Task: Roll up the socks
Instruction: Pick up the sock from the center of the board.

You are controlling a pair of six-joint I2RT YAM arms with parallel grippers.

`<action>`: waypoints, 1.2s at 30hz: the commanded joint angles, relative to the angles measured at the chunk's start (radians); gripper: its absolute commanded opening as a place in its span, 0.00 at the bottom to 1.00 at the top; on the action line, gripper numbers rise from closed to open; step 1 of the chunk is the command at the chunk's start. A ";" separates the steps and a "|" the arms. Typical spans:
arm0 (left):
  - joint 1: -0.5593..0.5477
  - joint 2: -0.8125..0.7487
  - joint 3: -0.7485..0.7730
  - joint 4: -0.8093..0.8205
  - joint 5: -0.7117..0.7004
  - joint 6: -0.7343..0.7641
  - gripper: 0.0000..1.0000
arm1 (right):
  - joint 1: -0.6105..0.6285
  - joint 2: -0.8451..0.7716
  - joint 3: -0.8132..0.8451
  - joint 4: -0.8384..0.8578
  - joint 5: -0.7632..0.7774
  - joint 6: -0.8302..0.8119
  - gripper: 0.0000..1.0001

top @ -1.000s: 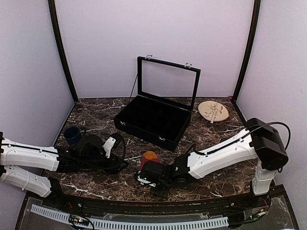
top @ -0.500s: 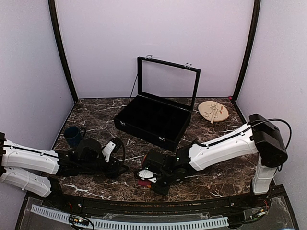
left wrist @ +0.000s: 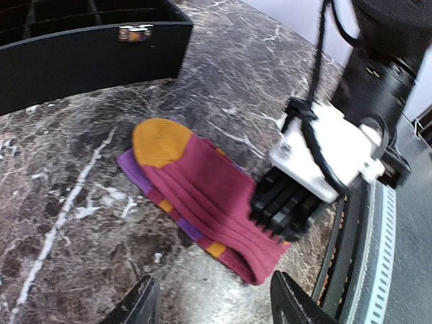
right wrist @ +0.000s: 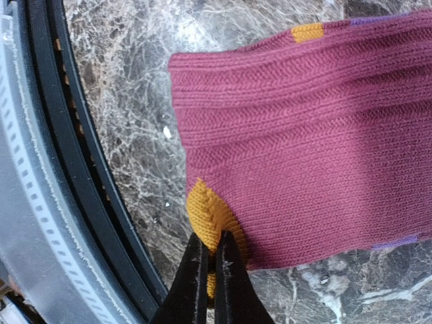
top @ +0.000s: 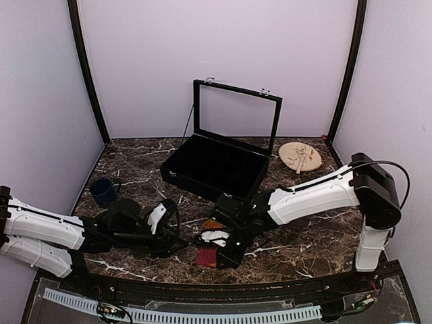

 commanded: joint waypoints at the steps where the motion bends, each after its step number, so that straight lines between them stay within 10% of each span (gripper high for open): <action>1: -0.047 0.003 -0.018 0.058 0.025 0.047 0.58 | -0.037 -0.031 0.034 -0.015 -0.141 0.028 0.00; 36: -0.347 0.255 0.165 -0.001 -0.291 0.356 0.51 | -0.122 0.005 0.104 -0.114 -0.339 -0.016 0.00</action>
